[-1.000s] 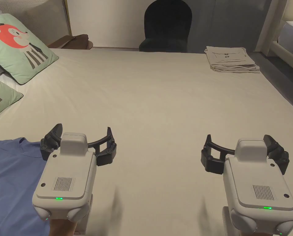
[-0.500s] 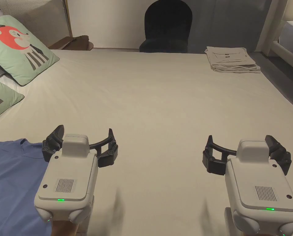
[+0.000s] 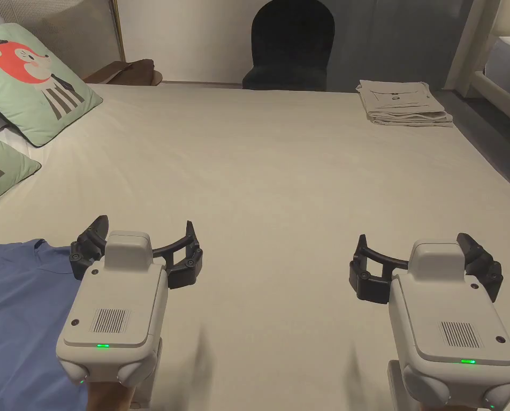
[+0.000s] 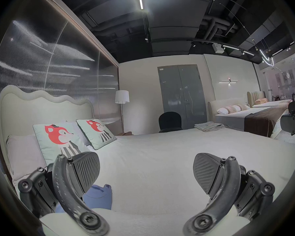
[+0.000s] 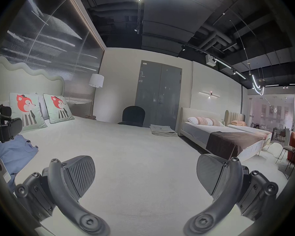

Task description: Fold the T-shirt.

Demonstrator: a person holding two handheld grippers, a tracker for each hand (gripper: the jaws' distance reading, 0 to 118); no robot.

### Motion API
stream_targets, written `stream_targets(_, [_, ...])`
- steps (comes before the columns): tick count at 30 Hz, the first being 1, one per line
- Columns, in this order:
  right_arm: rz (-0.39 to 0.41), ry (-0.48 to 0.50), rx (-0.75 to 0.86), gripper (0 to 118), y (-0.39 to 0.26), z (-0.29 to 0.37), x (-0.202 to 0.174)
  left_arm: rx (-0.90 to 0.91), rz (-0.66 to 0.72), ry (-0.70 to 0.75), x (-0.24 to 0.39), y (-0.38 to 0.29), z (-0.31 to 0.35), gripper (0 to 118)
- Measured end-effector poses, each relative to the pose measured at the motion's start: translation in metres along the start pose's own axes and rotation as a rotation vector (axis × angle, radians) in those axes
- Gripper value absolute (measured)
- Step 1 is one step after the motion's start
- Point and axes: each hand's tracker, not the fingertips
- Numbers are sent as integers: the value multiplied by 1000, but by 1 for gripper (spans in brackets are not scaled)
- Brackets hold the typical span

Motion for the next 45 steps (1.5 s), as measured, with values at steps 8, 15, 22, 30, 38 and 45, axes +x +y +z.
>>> stream_targets(8, [7,1,-10,24,2,2,-1,-1,4,0,3,2,2,24])
stream_targets(15, [-17,-5,-23,0,0,2,1,-13,12,-20,3,-1,2,0])
stream_targets(22, [-22,41,-19,0,6,-2,-12,-21,-2,-8,-7,-1,8,0])
stream_targets(30, [-32,214,8,0,21,-17,-79,-55,-13,139,-74,-8,30,0])
stream_targets(38, [-54,441,24,0,35,-18,-180,-100,-50,372,-178,-12,75,0])
stream_targets(45, [-53,604,35,0,43,-2,-254,-127,-76,534,-242,-9,122,0])
